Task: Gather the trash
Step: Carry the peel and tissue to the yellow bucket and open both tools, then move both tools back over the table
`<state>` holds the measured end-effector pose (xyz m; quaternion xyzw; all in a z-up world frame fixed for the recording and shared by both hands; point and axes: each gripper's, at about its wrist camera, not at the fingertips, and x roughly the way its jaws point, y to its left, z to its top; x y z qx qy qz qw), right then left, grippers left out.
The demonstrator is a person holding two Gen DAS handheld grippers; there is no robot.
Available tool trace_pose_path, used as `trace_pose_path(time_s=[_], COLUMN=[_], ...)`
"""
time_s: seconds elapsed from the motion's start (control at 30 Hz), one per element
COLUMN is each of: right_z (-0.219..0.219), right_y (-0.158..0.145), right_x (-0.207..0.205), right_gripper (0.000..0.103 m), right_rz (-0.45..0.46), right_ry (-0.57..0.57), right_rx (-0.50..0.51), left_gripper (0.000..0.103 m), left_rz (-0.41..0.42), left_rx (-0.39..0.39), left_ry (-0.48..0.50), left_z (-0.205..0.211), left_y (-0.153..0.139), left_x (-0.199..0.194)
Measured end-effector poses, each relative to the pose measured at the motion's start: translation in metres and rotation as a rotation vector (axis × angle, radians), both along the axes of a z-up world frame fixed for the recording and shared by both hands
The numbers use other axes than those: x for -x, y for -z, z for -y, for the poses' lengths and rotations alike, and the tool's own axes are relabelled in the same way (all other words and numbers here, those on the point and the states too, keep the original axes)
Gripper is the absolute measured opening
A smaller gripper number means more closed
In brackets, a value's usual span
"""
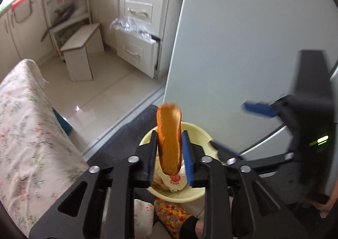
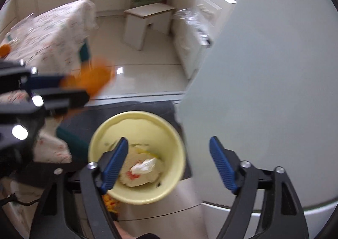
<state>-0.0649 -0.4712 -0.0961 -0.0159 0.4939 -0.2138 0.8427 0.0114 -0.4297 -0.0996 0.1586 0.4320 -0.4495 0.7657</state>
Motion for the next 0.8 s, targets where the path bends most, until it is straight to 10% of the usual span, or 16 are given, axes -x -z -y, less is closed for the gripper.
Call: trace_pose_path(time_s=[0.17, 0.37, 0.57, 0.8], right_z=[0.007, -0.01, -0.059, -0.142], right_y=[-0.015, -0.035, -0.061, -0.072], right_x=[0.015, 0.014, 0.001, -0.033], right_gripper=[0.086, 0.087, 0.091, 0.091], right_rz=[0.051, 0.142, 0.284, 0.296], right_ry=[0.062, -0.012, -0.165, -0.364], right_rx=[0.041, 0.024, -0.112, -0.206], left_gripper=[0.046, 0.061, 0.082, 0.083], left_rz=[-0.06, 0.091, 0.27, 0.169], left_rx=[-0.019, 0.027, 0.005, -0.138], left_ry=[-0.006, -0.093, -0.374, -0.669], left_z=[0.004, -0.043, -0.181, -0.33], left_y=[0.011, -0.026, -0.051, -0.013], left_x=[-0.006, -0.003, -0.028, -0.102])
